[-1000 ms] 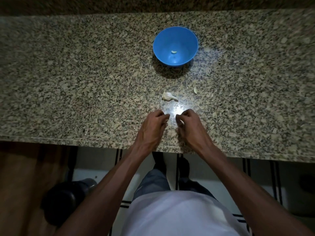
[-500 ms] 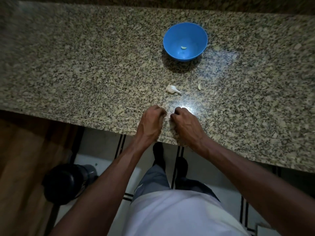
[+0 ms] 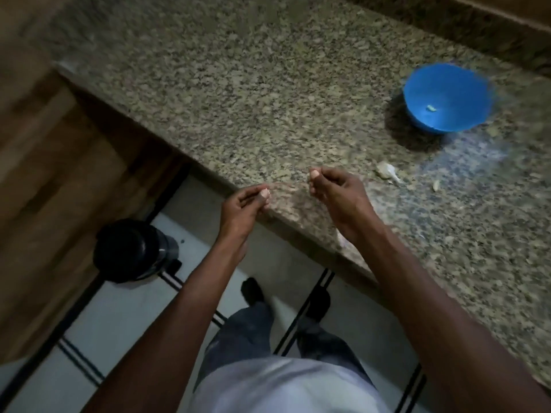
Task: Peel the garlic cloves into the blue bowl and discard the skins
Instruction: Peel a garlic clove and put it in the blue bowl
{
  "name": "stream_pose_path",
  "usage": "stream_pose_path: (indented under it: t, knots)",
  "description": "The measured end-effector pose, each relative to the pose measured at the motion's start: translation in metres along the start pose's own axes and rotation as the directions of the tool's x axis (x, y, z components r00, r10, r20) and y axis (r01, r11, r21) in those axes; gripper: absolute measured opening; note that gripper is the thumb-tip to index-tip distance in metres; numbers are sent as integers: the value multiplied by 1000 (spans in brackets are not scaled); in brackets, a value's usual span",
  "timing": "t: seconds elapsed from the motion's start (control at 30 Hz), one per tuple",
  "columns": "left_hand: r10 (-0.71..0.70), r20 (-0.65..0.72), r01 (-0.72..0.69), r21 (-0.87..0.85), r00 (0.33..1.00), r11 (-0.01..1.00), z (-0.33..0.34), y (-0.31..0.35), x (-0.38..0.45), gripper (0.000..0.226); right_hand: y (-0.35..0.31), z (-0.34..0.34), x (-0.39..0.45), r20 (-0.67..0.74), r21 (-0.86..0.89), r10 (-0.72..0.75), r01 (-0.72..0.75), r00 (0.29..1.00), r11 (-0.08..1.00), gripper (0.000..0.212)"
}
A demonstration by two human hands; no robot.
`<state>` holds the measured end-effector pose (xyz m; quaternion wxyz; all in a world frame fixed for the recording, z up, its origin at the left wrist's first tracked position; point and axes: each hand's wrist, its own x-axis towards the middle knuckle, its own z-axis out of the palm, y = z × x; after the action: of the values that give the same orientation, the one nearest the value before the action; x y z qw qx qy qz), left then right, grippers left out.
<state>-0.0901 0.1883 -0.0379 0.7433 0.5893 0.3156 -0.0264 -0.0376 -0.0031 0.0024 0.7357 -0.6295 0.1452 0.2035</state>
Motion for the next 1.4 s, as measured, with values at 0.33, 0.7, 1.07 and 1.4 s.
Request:
stream_pose_path:
  t: [0.33,0.7,1.07,1.4]
  knots:
    - [-86,-387,-16,-254,918,967,-221,9,-5,13,75,256,3,358,-175,174,-117,917,978,8]
    - [-232,-669,-125,-440,706,890,-424,-14,-22,19,166,450,-23,589,-373,366,-159,721,914,10]
    - [-384,-689,-65,-529,615,846,-514,-46,-3,24,244,549,-2,571,-532,500,-170,651,829,13]
    - [-466,-611,21,-593,640,805,-580,-127,100,13,364,605,85,443,-521,563,-311,698,795,11]
